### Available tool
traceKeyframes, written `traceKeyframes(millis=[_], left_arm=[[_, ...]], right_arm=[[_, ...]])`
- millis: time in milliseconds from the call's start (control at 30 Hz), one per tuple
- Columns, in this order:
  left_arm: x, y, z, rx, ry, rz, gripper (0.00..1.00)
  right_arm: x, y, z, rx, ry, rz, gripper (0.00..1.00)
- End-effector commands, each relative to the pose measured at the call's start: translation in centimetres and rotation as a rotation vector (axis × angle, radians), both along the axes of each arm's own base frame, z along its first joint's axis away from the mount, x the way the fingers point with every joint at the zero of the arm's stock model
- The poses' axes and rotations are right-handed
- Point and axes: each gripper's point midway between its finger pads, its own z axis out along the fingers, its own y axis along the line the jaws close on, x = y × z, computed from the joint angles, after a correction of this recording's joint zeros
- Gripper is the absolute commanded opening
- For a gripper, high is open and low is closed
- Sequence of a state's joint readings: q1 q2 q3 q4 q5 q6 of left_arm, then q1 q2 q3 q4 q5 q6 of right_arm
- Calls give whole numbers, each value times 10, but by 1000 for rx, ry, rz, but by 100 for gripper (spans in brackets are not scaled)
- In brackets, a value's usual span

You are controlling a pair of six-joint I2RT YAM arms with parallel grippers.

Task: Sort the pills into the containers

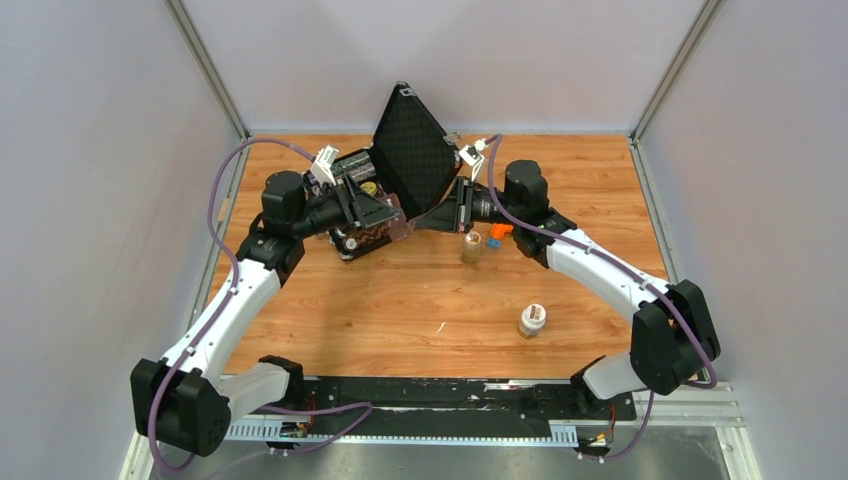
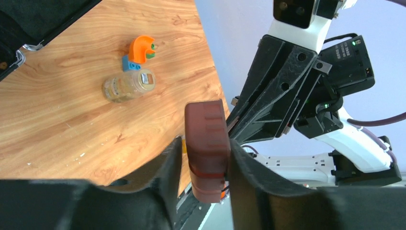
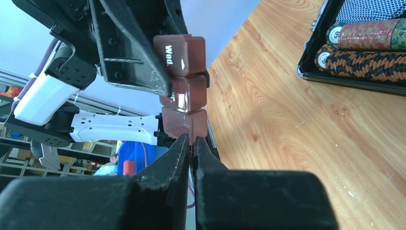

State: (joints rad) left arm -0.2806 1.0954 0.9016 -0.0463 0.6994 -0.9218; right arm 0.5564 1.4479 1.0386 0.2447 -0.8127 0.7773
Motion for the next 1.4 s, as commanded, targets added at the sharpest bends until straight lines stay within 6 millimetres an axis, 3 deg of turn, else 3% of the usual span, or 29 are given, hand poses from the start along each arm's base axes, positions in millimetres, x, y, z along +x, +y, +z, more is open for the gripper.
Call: traceKeyframes(millis=[0,33,100,167,467,733,1067,1267,1367], left_arm=[[-3,3,11,-1,-55,6,61],[-2,5,10,13,-64,15,80],[1,12,3,58,-57,61,97],[7,21,-9,117,-38,120,99],[27,52,-60,281,99,281,100],[20,55,-74,316,108,264,100],[16,61,-81,356,101,272,100],[15,64,-85,380,99,273,100],[14,65,-86,391,98,273,100]], right_arm=[[5,-2,4,-6,-35,-29,0],[7,-4,0,-26,-36,-40,0],[9,-7,-13,-75,-25,-60,0],[8,-11,-29,-127,-6,-68,0],[-4,-26,-113,-314,145,-73,0],[-19,-21,-169,-426,220,-5,0],[-28,-8,-206,-498,260,12,0],[-24,-12,-227,-568,270,-56,0],[-18,-18,-228,-593,273,-115,9]])
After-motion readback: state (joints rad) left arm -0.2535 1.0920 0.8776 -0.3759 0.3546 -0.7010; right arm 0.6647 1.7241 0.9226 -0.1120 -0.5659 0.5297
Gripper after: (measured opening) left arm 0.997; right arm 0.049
